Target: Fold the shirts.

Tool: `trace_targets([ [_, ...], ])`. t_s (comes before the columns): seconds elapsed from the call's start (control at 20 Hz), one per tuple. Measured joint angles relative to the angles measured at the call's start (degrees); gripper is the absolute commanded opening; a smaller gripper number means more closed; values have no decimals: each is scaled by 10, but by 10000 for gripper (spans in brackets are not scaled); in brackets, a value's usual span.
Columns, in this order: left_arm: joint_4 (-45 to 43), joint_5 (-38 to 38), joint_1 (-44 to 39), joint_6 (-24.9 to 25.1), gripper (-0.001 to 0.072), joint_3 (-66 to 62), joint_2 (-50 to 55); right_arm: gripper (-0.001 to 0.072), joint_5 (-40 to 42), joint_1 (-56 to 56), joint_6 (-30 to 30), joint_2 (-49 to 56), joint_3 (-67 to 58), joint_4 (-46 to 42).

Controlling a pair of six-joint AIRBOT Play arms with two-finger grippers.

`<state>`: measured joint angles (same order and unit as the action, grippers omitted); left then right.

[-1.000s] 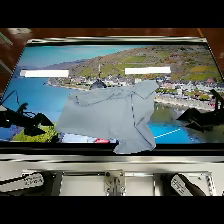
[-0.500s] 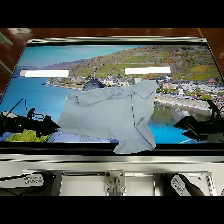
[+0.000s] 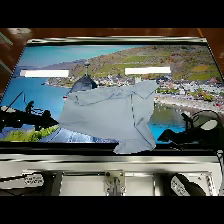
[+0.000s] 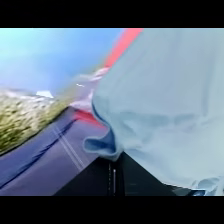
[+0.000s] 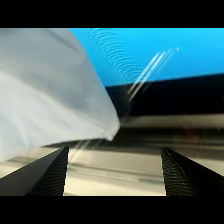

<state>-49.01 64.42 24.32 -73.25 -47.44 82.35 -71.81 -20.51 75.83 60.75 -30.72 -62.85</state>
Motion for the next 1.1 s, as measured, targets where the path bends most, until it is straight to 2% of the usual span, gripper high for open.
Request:
trace_targets([
  [0.2, 1, 14, 0, 4, 39, -16, -23, 685, 67, 83, 2, 69, 14, 32],
  [0.25, 2, 16, 0, 4, 39, -19, -29, 593, 67, 102, 3, 83, 14, 46],
  [0.3, 2, 18, 0, 4, 39, -23, -35, 415, 74, 123, 3, 99, 15, 56],
  [0.35, 2, 19, 0, 4, 39, -27, -40, 153, 84, 138, 2, 110, 17, 56],
  [0.4, 2, 22, 0, 4, 38, -32, -45, 70, 95, 152, 1, 118, 17, 52],
  [0.55, 2, 33, 0, 2, 37, -60, -65, 65, 101, 176, -7, 115, -2, 44],
  [0.75, 2, 41, -1, -1, 38, -159, -138, 65, 50, 184, -27, 26, -127, 35],
  [0.9, 21, 6, -1, -3, 39, -289, -226, 65, 50, 187, -41, -71, -312, 0],
  [1.1, 54, -92, -1, -5, 38, -465, -351, 65, 99, 187, -24, -152, -585, -97],
])
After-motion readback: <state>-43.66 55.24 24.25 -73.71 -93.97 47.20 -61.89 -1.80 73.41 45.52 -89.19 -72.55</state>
